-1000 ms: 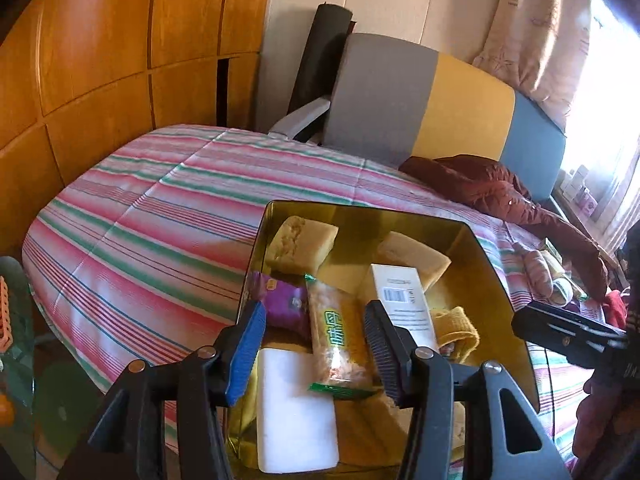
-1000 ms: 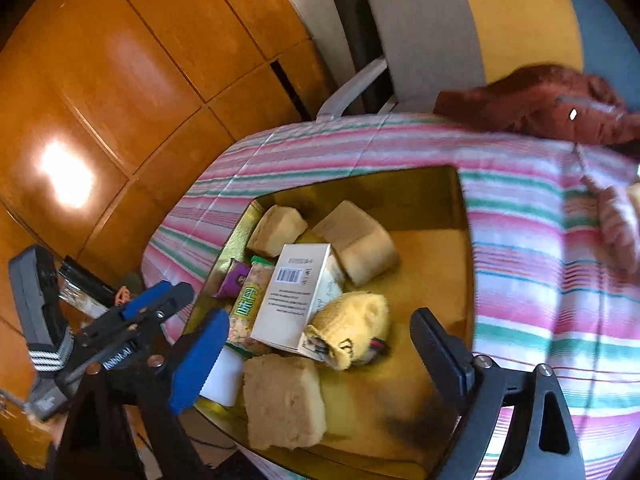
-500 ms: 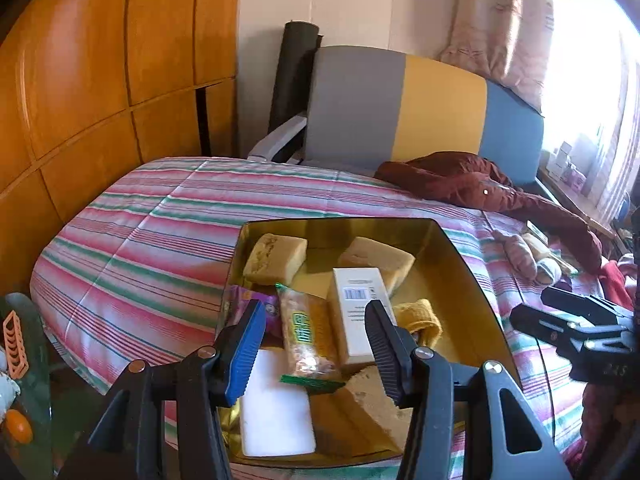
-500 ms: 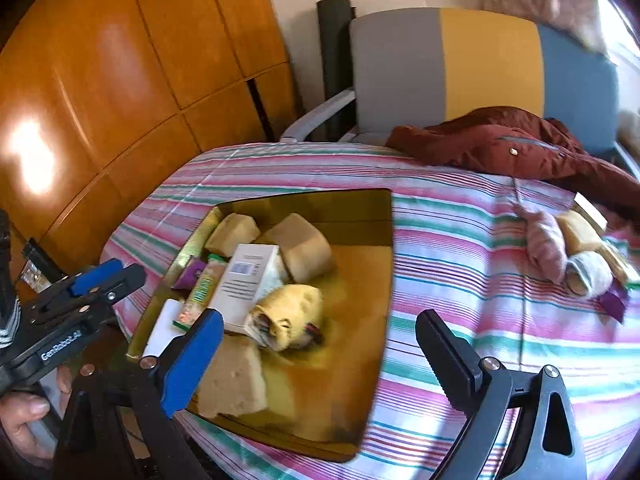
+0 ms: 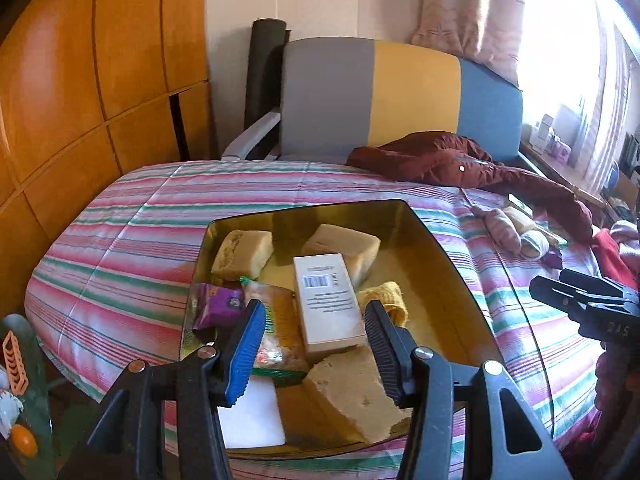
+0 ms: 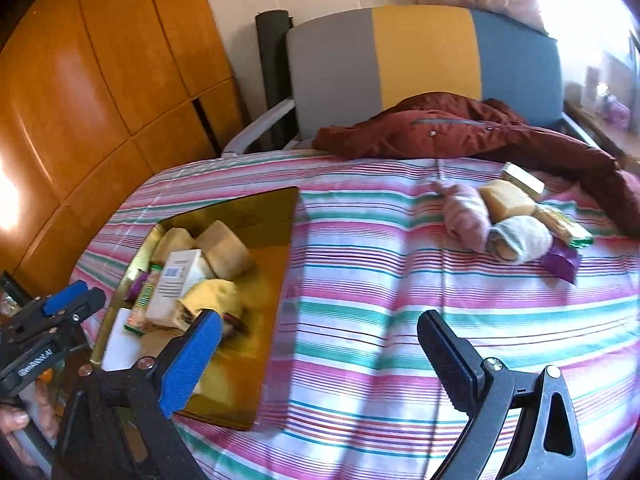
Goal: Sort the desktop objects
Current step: 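Move both open tools back toward the remaining items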
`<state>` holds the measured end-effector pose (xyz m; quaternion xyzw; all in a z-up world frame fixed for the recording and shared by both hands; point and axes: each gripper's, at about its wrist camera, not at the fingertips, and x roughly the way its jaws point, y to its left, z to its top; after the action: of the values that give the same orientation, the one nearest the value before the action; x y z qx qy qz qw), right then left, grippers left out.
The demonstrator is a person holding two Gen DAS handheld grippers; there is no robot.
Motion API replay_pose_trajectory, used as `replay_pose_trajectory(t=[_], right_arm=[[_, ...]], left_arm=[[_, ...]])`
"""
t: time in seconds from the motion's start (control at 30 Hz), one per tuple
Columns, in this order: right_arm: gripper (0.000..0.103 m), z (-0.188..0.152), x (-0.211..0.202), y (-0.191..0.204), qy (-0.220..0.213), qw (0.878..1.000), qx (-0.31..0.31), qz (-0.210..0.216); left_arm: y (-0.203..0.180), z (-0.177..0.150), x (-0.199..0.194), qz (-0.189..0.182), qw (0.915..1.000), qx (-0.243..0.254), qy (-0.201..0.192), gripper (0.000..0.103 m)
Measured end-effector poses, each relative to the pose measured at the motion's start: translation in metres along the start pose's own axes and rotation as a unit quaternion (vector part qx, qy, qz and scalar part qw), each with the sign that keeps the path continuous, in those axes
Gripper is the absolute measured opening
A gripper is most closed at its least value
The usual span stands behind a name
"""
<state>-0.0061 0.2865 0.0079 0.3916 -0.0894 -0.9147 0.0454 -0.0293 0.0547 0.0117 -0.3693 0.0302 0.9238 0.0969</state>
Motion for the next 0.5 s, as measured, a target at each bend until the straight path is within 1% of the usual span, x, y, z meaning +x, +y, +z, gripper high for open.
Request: replay_pose_trajectory(t=[0.13, 0.5], right_arm=[[0.099, -0.003, -0.003, -0.008, 0.000, 1.000, -0.004, -0.020], [0.099, -0.003, -0.009, -0.039, 0.003, 0.999, 0.018, -0.049]], left_arm=[[-0.011, 0.002, 0.000, -0.008, 0.9999, 0.012, -0.001, 0.052], [-0.041, 0.009, 0.002, -0.030, 0.9986, 0.044, -0.001, 0.052]])
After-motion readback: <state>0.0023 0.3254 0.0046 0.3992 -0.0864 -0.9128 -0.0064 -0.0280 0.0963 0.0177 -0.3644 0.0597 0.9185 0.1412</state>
